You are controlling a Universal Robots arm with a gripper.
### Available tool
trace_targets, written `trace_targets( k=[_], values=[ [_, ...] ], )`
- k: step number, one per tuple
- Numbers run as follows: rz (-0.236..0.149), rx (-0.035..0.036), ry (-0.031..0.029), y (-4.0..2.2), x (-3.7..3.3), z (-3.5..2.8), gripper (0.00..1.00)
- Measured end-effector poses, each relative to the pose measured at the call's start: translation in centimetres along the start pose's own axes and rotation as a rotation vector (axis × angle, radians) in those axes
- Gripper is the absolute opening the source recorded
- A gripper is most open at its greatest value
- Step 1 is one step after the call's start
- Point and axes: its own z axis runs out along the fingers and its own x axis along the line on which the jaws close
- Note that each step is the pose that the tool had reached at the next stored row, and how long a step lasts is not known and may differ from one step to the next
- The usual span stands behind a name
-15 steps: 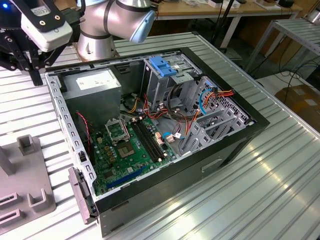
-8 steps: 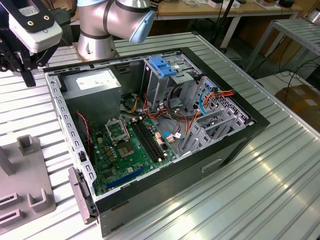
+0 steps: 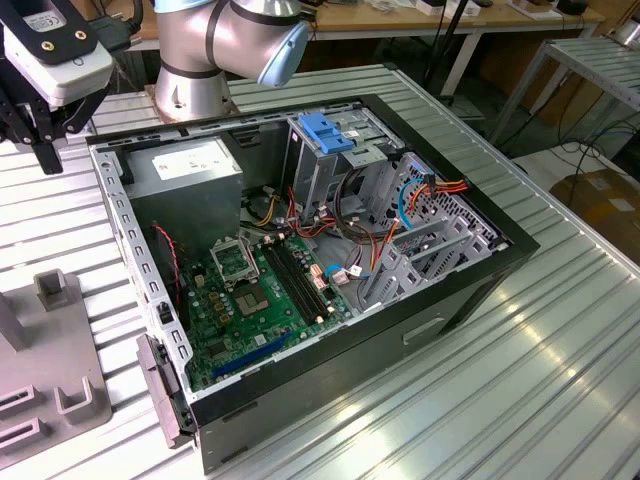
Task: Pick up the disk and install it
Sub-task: 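Reach for the disk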
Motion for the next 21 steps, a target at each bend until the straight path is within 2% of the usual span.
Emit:
trace_targets(
  k=[21],
  values=[
    [0.000, 0.0001, 0.0003, -0.10, 1.45, -0.03, 0.10]
  ],
)
